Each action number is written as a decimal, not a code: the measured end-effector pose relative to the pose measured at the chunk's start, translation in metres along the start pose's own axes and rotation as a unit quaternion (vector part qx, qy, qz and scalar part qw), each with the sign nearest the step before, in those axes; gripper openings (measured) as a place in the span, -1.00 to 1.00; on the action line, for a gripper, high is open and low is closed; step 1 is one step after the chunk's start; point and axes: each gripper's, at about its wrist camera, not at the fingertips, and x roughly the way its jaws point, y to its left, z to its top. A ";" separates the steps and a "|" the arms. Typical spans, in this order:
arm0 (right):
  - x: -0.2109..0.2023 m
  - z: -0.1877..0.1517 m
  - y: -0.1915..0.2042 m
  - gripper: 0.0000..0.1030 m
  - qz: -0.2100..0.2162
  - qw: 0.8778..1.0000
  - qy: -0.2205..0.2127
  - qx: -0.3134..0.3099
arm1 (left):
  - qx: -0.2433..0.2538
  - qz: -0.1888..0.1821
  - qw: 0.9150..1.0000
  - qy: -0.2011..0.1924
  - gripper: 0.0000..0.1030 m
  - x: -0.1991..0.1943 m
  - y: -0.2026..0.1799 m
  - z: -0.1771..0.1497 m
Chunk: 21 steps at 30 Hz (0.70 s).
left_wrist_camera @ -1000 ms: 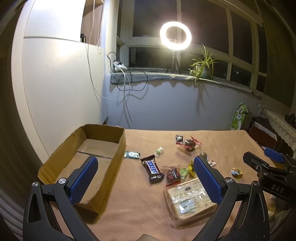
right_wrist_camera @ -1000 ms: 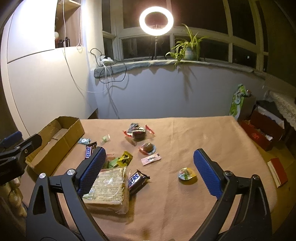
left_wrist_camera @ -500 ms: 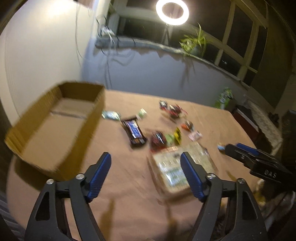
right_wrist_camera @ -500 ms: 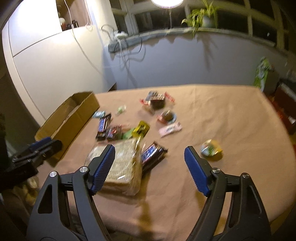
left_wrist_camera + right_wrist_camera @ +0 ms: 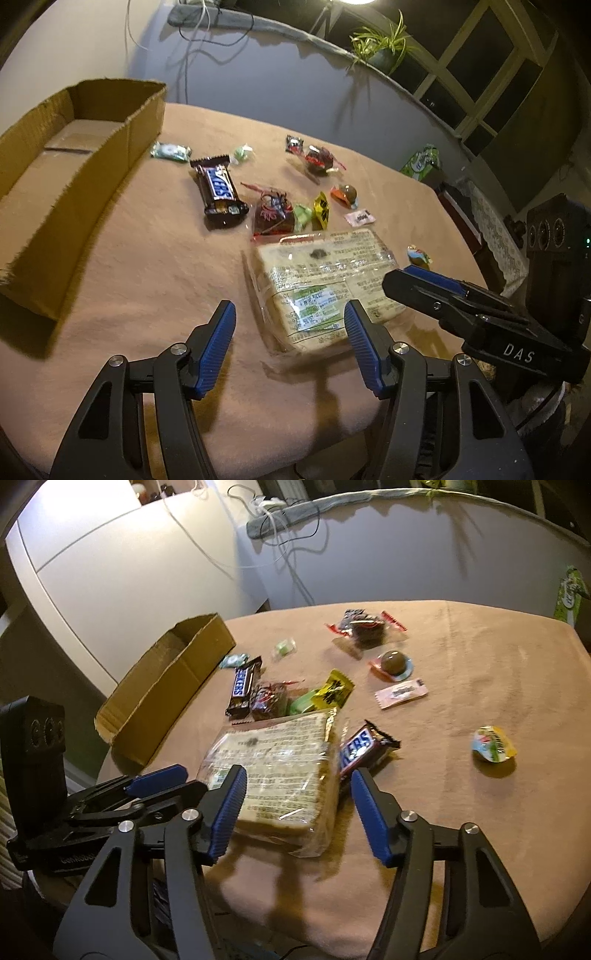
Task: Organize snacks
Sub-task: 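Close both grippers together on the bagged bread loaf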
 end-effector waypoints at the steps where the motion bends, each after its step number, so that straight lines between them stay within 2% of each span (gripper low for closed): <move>1: 0.001 0.000 0.002 0.16 -0.001 1.000 0.003 -0.003 | 0.000 -0.001 1.000 0.004 0.16 0.002 0.001 0.001; 8: 0.015 0.004 0.003 -0.02 -0.008 0.999 0.032 -0.021 | 0.029 0.005 0.999 0.019 0.16 0.006 -0.003 0.005; 13: 0.019 0.009 0.002 -0.02 -0.002 0.998 0.056 -0.031 | 0.031 -0.019 0.998 0.046 0.14 0.015 -0.004 0.010; 21: 0.021 0.012 0.001 -0.06 0.009 0.997 0.076 -0.021 | 0.043 -0.018 0.998 0.040 0.09 0.015 -0.012 0.010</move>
